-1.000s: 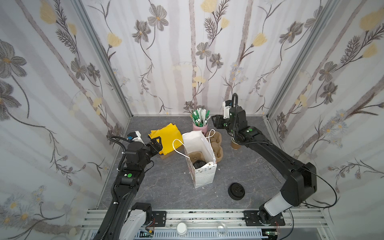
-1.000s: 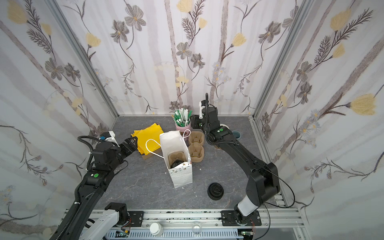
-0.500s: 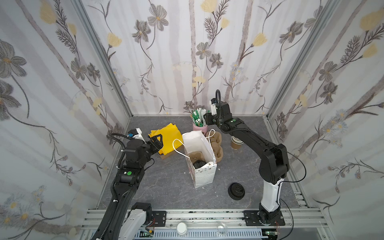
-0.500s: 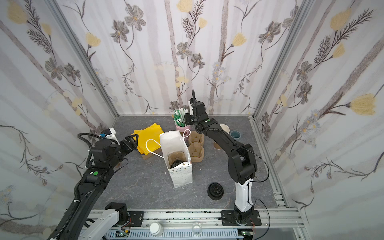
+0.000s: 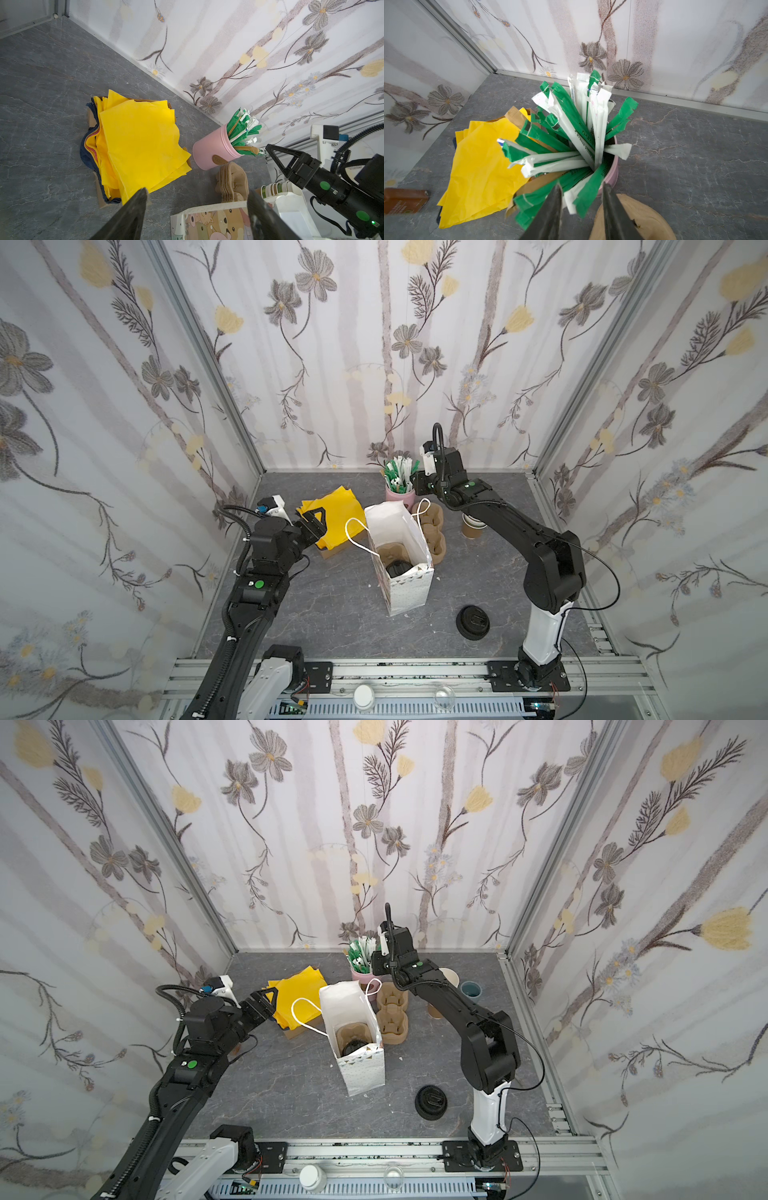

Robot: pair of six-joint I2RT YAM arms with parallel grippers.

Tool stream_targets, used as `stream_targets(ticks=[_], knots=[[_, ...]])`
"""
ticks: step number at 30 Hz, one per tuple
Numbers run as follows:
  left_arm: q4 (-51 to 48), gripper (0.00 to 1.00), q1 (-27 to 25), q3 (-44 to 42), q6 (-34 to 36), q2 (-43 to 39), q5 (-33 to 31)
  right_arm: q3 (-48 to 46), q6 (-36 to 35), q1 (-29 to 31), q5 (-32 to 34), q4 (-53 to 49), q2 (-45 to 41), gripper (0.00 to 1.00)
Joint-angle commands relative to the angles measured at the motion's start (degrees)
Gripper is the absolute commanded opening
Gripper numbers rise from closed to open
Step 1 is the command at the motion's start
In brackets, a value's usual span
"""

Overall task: Pack the takeout coffee
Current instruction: 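Move the right gripper over the pink cup of straw packets, then lower the right gripper into the straws and pinch a green straw packet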

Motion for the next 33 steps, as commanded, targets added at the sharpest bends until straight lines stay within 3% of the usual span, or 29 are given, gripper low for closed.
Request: stream_targets(ticks=[1, 6, 12, 16, 21, 27, 33], knots=[[1.7, 0.76, 0.0, 0.5, -0.2, -0.2, 0.0, -3.6, -1.8, -0.5, -1.1, 7.3, -3.5, 0.37], [1.7, 0.75, -0.1, 0.2, -0.1, -0.3, 0.0, -9.2, -10.1, -3.0, -3.2, 10.3, -6.7, 0.42], [2.2, 0.75, 0.0, 0.1, 0.1, -0.2, 0.3, -11.2, -32.6, -4.2, -8.1, 10.1, -6.6, 0.45], [2.6, 0.75, -0.1, 0.1, 0.4, -0.5, -0.2, -12.4, -43.5, -6.2, -10.8, 10.9, -6.4, 0.43], [3.1, 0.74, -0.1, 0.3, 0.8, -0.7, -0.7, -11.4, -51.9, -10.0, -17.3, 11.9, -5.0, 0.42], [3.5, 0.74, 0.0, 0.6, 1.2, -0.7, -1.0, -10.0, -66.0, -9.5, -22.8, 10.0, -2.7, 0.38], [3.6, 0.73, -0.1, 1.0, 1.4, -0.5, -1.3, -5.8, -69.4, -8.7, -24.3, 7.0, 1.5, 0.33]])
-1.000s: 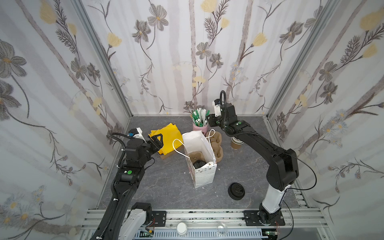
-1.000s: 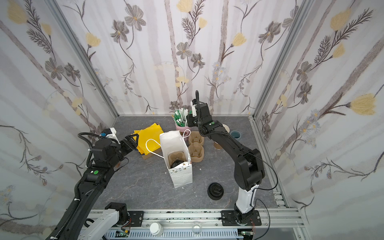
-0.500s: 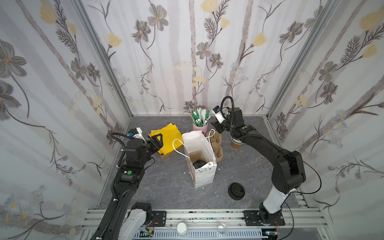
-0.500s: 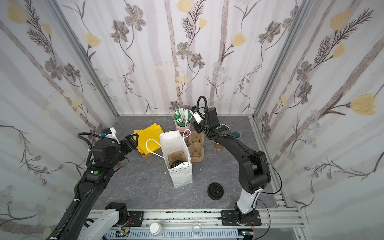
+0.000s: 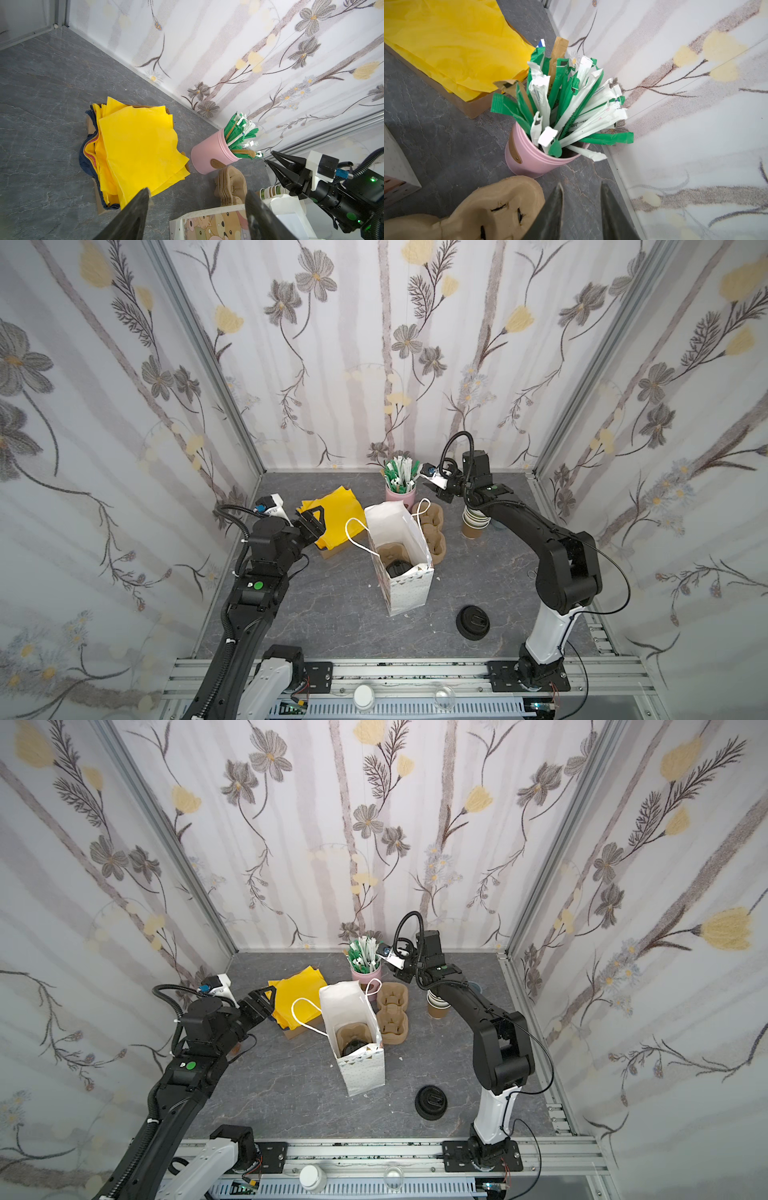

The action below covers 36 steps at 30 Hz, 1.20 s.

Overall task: Pack the takeout coffee
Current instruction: 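Lower the right gripper into the straws and pinch a green straw packet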

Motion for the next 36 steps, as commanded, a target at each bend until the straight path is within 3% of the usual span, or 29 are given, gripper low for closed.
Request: stream_targets(ticks=[1, 20, 27, 36], knots=[[2.8, 0.73, 0.0, 0.8, 0.4, 0.0, -0.8, 1.5, -4.9, 0.8, -2.7, -0.9, 1.7, 0.33], [2.8, 0.72, 0.0, 1.7, 0.9, 0.3, -0.1, 7.0, -2.1, 2.4, -3.4, 0.0, 7.7, 0.23], [2.7, 0.72, 0.0, 1.7, 1.1, -0.1, -0.3, 9.3, -1.8, 2.3, -3.4, -2.2, 9.1, 0.08], [2.7, 0.72, 0.0, 1.4, 0.9, -0.6, -0.5, 9.3, -0.1, 2.3, -1.5, -1.4, 6.7, 0.0]])
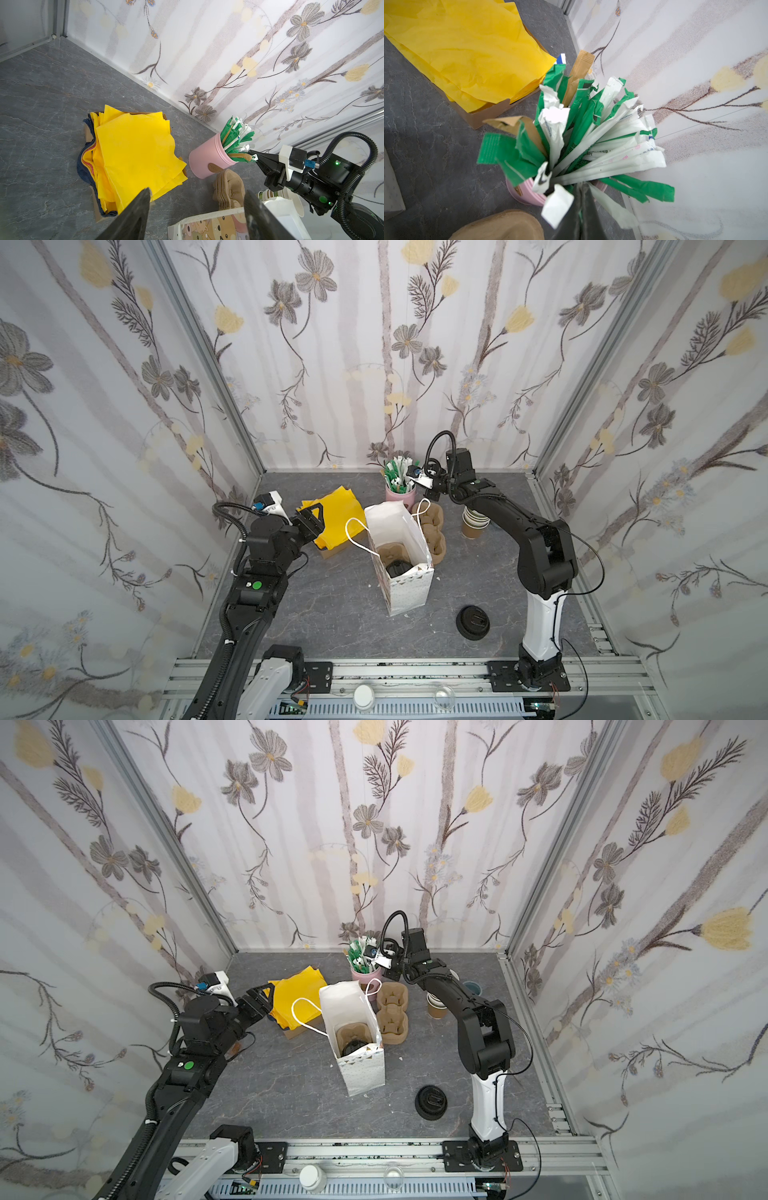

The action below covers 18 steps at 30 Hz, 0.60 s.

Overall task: Pack the takeout coffee
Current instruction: 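Lower the right gripper into the straws and pinch a green straw packet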

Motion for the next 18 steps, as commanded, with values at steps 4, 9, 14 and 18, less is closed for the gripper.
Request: stream_targets(ticks=[4, 9, 14, 18], knots=[[2.3, 0.72, 0.0, 0.0, 0.3, -0.7, -0.4, 0.5, 1.2, 0.0, 2.2, 0.8, -3.5, 0.0], [2.3, 0.72, 0.0, 0.0, 0.4, -0.9, -0.4, 1.2, 2.3, -0.1, 2.2, -1.4, -5.9, 0.0], [2.3, 0.72, 0.1, 0.3, 0.4, -0.9, -0.2, 4.3, 4.7, -0.1, 3.2, -6.8, -7.7, 0.0], [2.3, 0.72, 0.0, 0.2, 0.1, -1.0, -0.3, 5.3, 8.6, -0.3, 3.8, -9.7, -10.7, 0.0]])
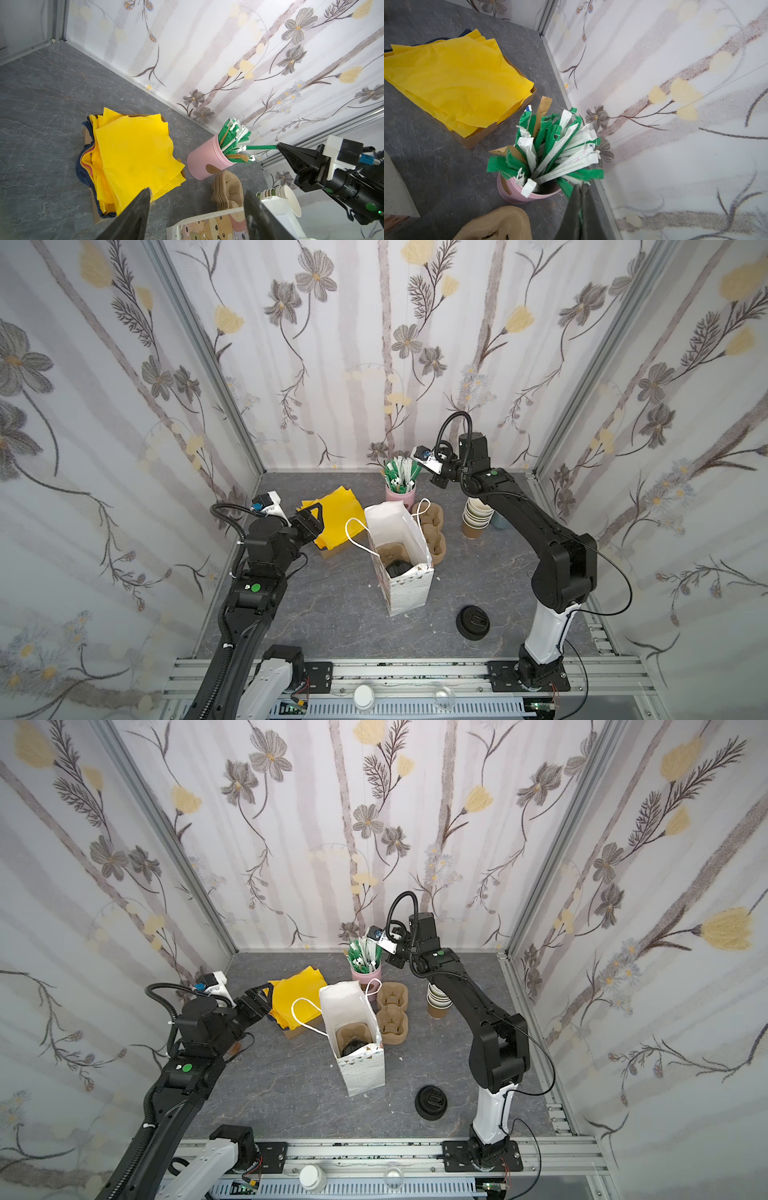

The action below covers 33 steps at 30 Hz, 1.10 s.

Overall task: Pack the takeout coffee
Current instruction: 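Lower the right gripper into the straws and pinch a green straw packet, then pull the green straw packet up out of the pink cup with the right gripper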

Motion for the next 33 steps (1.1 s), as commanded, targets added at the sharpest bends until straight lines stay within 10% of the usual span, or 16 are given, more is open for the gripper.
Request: stream_targets(ticks=[1, 18, 26, 33], knots=[[2.4, 0.72, 0.0, 0.3, 0.1, -0.1, -0.2, 1.3, 4.7, -0.3, 0.5, -3.6, -2.6, 0.0], [2.9, 0.72, -0.1, 0.7, -0.3, -0.9, 1.3, -5.7, 25.5, -0.3, 7.5, -10.1, -28.3, 0.0], [3.4, 0.75, -2.4, 1.7, 0.4, -3.6, 4.4, -27.5, 47.7, 0.6, 12.3, 7.6, -54.4, 0.0], [4.6, 0.79, -4.9, 3.3, 1.6, -4.1, 8.4, -27.7, 59.7, 6.4, 10.9, 3.5, -65.8, 0.0]])
